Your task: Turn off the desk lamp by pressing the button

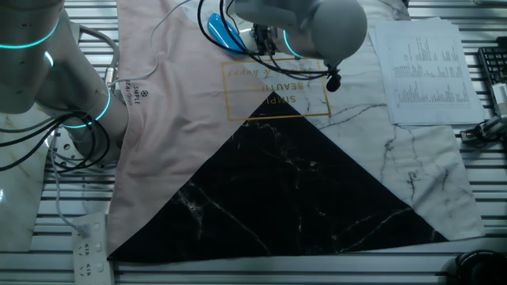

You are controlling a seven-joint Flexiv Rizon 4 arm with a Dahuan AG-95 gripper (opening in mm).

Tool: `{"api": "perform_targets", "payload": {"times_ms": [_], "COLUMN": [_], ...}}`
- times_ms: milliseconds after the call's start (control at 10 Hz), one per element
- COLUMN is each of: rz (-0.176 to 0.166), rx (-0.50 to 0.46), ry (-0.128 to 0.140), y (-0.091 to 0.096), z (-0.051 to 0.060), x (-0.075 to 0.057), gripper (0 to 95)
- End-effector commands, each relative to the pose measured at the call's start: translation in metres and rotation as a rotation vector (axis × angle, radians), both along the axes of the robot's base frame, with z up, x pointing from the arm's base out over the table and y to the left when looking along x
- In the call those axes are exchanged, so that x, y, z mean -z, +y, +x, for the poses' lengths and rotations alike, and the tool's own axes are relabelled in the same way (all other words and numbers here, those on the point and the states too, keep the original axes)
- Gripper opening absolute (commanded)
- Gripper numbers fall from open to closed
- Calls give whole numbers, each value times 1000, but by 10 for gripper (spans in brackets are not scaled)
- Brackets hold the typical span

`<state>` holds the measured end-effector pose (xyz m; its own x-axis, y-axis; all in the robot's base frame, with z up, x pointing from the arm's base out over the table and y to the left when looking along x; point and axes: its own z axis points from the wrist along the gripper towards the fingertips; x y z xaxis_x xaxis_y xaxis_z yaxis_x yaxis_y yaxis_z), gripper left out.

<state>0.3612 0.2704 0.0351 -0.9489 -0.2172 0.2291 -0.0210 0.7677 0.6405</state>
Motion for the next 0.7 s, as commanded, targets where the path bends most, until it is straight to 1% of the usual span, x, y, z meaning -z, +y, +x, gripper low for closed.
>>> {"api": "perform_targets", "payload": {"times_ms": [100,200,300,400,500,600,700], "rz": [13,1,-16,-22,-24,-35,-54], "rx": [3,4,4,3,3,-2,-9], "ry": [4,26,36,34,29,18,10], "y": [0,2,4,5,5,5,3], "z": [0,0,-1,-1,-1,0,2], "x": [-1,-23,-34,-40,-42,-43,-44], "gripper": [0,0,0,0,0,0,0]}}
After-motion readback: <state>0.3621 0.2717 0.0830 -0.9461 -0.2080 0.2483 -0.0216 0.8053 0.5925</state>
